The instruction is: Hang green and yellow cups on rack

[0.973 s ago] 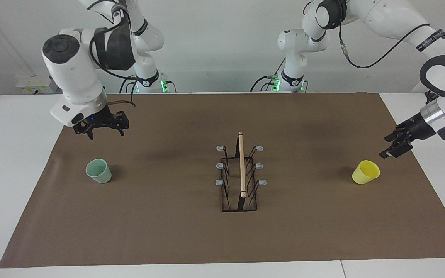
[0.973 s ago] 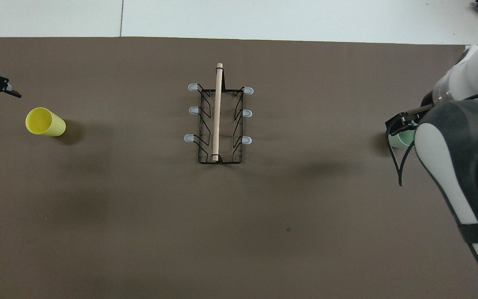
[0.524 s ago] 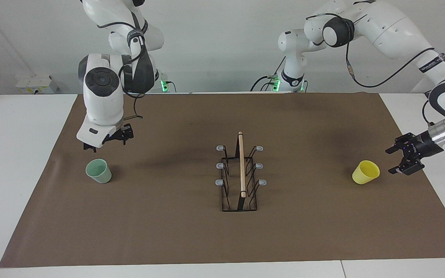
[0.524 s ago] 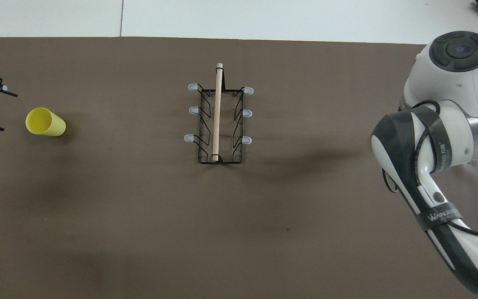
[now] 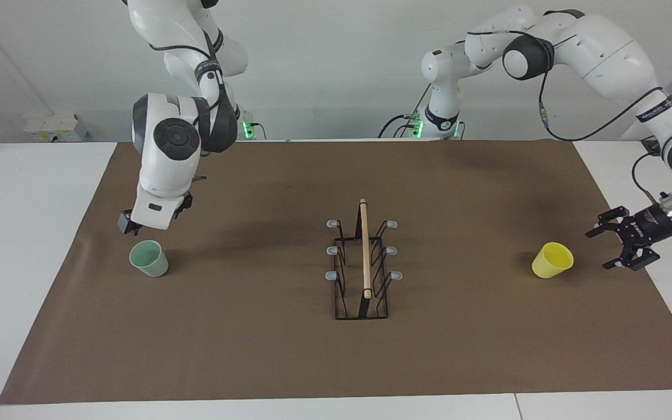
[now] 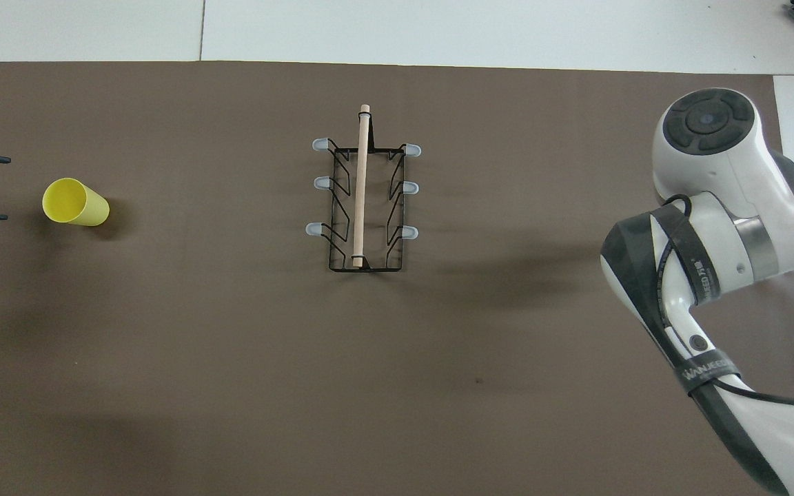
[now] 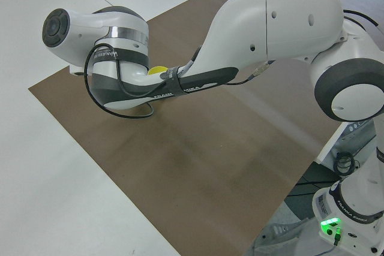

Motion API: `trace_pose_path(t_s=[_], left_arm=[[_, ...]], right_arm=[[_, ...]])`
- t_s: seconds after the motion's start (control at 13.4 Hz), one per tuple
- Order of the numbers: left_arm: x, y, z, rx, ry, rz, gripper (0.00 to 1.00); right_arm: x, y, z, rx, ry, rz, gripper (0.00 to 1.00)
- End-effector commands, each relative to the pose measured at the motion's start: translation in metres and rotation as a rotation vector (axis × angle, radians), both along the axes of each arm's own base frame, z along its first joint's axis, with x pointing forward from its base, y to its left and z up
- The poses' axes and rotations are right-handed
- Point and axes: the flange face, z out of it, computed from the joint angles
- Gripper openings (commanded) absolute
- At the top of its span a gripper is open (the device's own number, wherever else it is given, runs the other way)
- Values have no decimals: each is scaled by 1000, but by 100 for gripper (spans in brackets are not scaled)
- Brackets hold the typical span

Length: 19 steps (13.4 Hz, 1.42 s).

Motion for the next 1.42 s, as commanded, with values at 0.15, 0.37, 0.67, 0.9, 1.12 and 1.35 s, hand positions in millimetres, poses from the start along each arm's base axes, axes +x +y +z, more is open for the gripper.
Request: trace_pose_path(t_s=[0.15,0.37,0.67,0.9,1.12,1.35], left_arm=[[-22,-22,-36,-73,76,115,100],[-21,-29,-38,-97,98,172,100],[-30,-23,-60,-95,93,237,100],[-31,-15,-70,-176,70,304,100],[-49,-27,-97,-218,67,285,100],[-63,-36,-108,-250,38,303,100]], right_arm=[[-21,5,-2,-135,76,271,100],[-17,15,-25,-190,137,356,100],[-9,19,-50,-283,173,431,100],[-3,31,-79,-337,207,504,100],[4,43,-114,-420,225,571,100],[4,49,-131,-463,234,623,100]])
